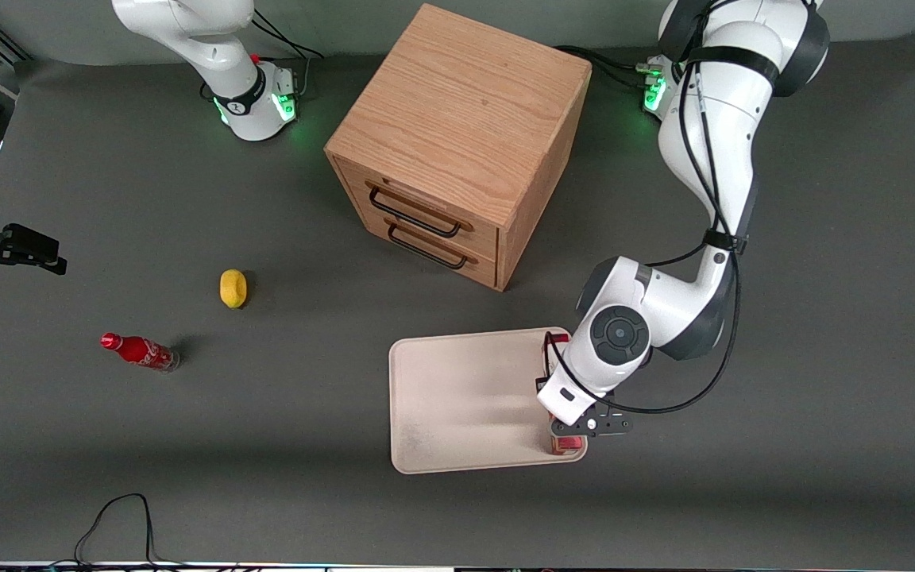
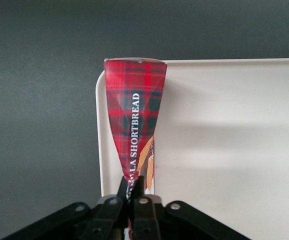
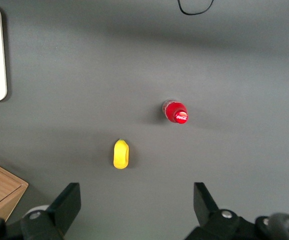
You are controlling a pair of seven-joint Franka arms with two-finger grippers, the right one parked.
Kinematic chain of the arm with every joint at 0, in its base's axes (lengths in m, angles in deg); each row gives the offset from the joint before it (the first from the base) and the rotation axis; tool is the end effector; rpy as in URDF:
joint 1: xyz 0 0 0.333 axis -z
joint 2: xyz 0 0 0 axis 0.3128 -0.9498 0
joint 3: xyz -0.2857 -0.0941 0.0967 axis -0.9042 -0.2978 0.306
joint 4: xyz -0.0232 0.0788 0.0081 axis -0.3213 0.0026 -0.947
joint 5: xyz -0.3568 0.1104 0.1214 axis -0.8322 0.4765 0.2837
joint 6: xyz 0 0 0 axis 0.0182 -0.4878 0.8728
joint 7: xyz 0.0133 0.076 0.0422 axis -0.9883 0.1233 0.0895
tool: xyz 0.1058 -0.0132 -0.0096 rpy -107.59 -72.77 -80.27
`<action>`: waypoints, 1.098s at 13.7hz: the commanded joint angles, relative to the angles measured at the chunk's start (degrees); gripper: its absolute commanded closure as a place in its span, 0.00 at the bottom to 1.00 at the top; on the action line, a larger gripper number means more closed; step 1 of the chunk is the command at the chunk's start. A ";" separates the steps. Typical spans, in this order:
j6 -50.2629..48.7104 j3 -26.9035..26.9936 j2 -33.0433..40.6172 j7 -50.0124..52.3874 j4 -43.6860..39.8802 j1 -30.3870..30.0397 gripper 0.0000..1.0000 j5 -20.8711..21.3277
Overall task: Place red cookie box on tray
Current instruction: 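Lower the box onto the tray and open the left gripper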
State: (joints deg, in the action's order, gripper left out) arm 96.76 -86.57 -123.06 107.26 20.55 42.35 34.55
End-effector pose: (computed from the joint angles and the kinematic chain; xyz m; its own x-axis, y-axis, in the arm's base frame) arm 0.6955 -0.3362 0.2667 0.9962 0.0622 0.0602 0.0589 -0.9968 0.0547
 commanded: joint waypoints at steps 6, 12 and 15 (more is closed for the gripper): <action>-9.09 0.19 5.51 2.57 -1.03 0.66 0.00 -0.31; -26.24 0.19 21.59 2.57 -0.94 1.45 0.00 -0.31; -32.32 0.19 27.40 2.75 -0.94 1.46 0.00 -0.05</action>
State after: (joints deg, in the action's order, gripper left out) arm 66.74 -86.98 -99.48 109.04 17.32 43.16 34.49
